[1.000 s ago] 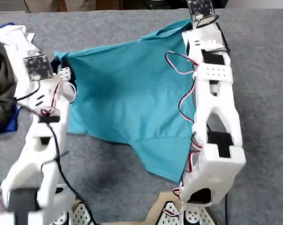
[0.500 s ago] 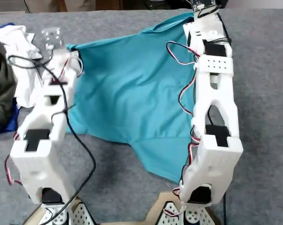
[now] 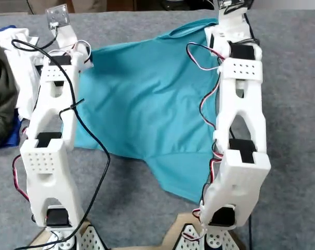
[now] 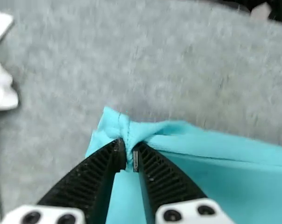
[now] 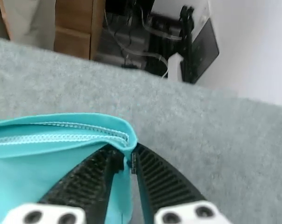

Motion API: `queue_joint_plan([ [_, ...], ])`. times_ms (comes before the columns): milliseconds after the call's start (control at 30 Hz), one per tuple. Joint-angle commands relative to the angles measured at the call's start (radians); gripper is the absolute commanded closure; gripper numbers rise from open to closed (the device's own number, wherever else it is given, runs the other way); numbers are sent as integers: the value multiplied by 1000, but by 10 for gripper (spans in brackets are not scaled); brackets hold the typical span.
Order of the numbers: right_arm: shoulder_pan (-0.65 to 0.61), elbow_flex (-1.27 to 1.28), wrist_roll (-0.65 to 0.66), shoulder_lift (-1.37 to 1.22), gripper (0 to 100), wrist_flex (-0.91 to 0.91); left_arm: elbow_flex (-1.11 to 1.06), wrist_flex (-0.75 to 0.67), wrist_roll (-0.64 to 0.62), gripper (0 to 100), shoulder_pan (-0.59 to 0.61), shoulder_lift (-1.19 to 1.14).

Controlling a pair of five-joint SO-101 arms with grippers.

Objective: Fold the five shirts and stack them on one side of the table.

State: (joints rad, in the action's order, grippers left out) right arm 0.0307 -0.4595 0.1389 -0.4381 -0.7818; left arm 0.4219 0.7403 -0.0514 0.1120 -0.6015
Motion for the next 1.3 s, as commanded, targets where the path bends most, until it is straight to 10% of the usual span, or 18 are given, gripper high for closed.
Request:
queue_joint_plan([
  [0, 18, -105, -9, 10, 993, -160, 64, 120, -6, 980, 15, 22],
  [633, -2, -366, 69, 10, 992, -996, 55, 652, 117, 981, 14, 22],
  [1267, -2, 452, 98, 490, 992, -798, 6, 839, 410, 981, 83, 22],
])
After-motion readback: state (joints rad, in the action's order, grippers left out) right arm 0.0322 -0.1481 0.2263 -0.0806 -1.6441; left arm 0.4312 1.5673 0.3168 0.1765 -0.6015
